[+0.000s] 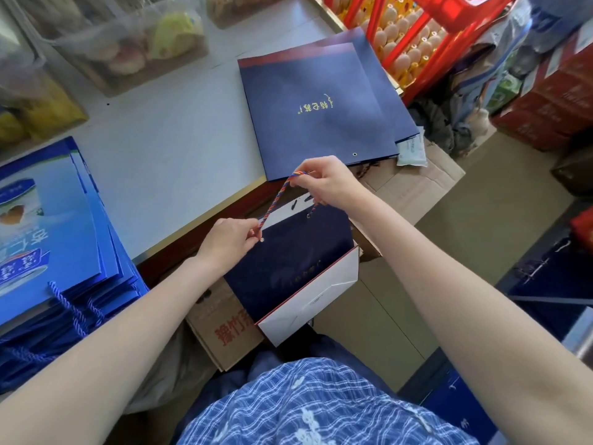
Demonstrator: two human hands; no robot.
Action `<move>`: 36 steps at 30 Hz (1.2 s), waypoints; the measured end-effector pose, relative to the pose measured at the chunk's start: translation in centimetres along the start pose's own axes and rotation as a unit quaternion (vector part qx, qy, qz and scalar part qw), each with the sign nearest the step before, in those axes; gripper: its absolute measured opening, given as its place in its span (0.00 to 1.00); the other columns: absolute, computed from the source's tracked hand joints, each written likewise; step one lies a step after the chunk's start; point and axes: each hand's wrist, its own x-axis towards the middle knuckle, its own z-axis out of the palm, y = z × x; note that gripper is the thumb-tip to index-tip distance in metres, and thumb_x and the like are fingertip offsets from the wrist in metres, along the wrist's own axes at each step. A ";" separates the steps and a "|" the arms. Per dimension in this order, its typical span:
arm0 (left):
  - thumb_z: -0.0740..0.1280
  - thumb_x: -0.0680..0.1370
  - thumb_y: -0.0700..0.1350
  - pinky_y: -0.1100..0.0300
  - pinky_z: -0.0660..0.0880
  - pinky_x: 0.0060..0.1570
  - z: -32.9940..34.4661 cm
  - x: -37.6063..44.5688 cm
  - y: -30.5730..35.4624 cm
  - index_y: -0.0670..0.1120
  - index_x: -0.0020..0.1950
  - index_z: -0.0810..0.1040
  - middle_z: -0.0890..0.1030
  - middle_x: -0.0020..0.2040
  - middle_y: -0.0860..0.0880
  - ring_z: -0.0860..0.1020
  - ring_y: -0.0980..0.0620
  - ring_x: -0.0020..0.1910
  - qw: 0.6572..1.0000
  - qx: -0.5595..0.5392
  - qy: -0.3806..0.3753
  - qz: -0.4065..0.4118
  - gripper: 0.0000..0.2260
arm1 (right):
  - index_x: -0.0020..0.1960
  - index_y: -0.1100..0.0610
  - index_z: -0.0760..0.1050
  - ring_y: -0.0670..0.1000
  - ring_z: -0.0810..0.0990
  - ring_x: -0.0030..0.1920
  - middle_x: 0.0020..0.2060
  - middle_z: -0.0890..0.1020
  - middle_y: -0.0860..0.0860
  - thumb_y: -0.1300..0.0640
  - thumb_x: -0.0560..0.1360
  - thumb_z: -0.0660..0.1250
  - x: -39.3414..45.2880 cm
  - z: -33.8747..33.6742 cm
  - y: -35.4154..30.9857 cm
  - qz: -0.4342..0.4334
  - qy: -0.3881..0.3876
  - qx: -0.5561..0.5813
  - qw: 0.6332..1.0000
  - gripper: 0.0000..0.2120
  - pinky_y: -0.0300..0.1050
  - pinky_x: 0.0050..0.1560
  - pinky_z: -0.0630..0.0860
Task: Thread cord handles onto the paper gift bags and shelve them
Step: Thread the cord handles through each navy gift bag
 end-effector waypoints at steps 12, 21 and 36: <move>0.70 0.74 0.43 0.57 0.72 0.43 -0.5 -0.7 2.7 0.46 0.50 0.68 0.81 0.43 0.48 0.79 0.48 0.42 0.996 -0.083 0.030 0.022 0.11 | 0.59 0.56 0.73 0.48 0.80 0.37 0.42 0.79 0.48 0.58 0.73 0.69 -3.7 3.4 2.8 0.035 -0.130 -0.140 0.981 0.16 0.40 0.43 0.75; 0.70 0.75 0.43 0.60 0.73 0.46 -1.5 -2.2 1.6 0.45 0.51 0.78 0.81 0.46 0.48 0.78 0.51 0.44 0.997 -0.040 -0.055 0.024 0.07 | 0.47 0.53 0.81 0.46 0.76 0.45 0.46 0.82 0.50 0.61 0.75 0.64 -3.8 5.6 4.0 0.055 0.045 -0.038 0.997 0.08 0.39 0.46 0.70; 0.63 0.79 0.45 0.62 0.67 0.43 -3.2 -3.0 3.0 0.44 0.52 0.81 0.82 0.49 0.47 0.74 0.55 0.44 0.998 -0.023 0.064 0.010 0.09 | 0.43 0.59 0.75 0.40 0.72 0.21 0.32 0.80 0.51 0.64 0.74 0.68 -6.6 4.9 1.6 0.036 0.019 0.126 0.991 0.03 0.31 0.23 0.66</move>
